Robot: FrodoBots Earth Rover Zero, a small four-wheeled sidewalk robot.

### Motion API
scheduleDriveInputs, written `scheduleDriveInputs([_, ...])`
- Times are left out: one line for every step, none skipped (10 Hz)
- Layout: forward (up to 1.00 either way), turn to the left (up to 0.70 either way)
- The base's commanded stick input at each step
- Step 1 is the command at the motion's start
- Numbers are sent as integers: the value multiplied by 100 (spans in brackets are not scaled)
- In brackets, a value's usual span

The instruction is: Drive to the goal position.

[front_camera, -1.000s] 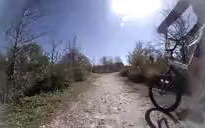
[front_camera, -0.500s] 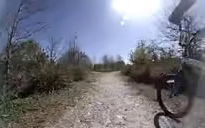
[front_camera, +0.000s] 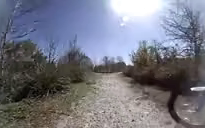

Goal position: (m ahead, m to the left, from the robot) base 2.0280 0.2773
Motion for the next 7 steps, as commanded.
scheduleDriveInputs([70, 0])
scheduleDriveInputs([70, 0])
scheduleDriveInputs([70, 0])
scheduleDriveInputs([70, 0])
scheduleDriveInputs([70, 0])
scheduleDriveInputs([70, 0])
scheduleDriveInputs([70, 0])
